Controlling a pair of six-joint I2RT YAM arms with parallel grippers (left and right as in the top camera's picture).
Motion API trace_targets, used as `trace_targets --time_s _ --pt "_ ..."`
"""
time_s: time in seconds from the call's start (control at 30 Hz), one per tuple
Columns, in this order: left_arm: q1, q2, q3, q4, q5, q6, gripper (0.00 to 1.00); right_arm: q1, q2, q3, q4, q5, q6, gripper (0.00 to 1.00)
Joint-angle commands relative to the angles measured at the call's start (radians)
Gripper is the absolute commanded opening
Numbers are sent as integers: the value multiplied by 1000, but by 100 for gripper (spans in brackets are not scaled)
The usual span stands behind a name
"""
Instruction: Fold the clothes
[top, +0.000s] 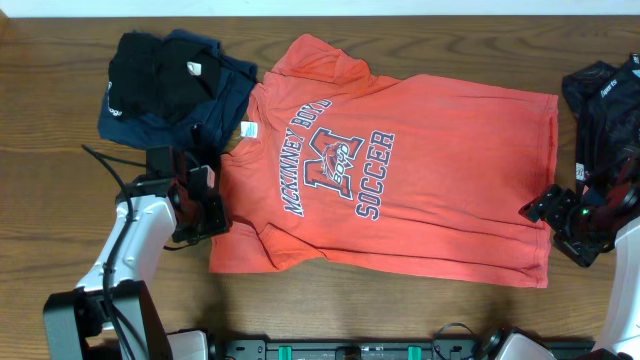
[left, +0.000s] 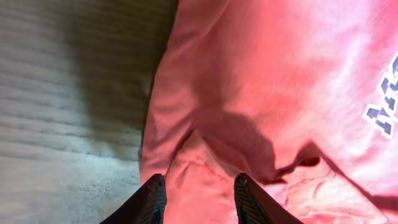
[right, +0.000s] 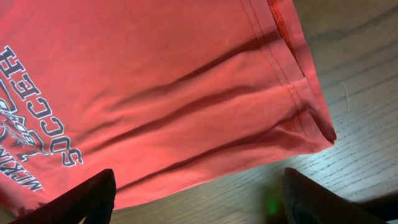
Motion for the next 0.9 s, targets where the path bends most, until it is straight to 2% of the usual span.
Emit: trace_targets --time_s 0.0,0.2,0.6,0.67,0.87 --pt "-10 28 6 -2 13 10 37 16 0 -4 3 3 1 83" --pt "-34 63 -9 41 -25 28 43 16 0 -4 3 2 1 83" --pt "-53 127 -16 78 -73 53 43 16 0 -4 2 -2 1 83" --pt "-56 129 -16 74 -35 54 39 16 0 -4 0 -1 1 83" --pt "-64 124 -8 48 47 53 20 16 0 -4 -1 -1 1 83"
